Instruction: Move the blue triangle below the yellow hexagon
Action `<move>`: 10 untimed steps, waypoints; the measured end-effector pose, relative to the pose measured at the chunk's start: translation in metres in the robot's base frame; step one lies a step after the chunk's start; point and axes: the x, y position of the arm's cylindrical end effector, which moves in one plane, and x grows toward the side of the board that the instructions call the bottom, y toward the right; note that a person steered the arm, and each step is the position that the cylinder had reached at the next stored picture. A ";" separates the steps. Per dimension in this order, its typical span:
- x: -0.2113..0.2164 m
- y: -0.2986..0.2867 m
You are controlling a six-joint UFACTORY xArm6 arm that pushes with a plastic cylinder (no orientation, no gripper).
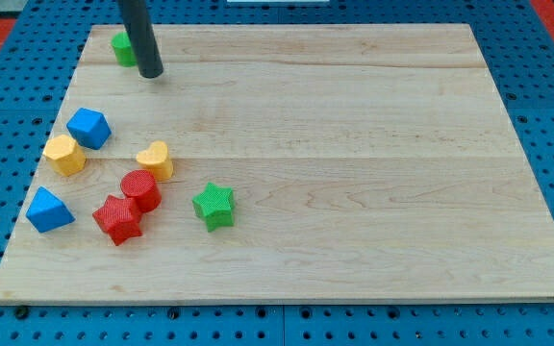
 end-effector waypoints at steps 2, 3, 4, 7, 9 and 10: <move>0.037 0.110; 0.062 0.198; 0.110 0.234; 0.271 0.147; 0.304 -0.063; 0.250 -0.091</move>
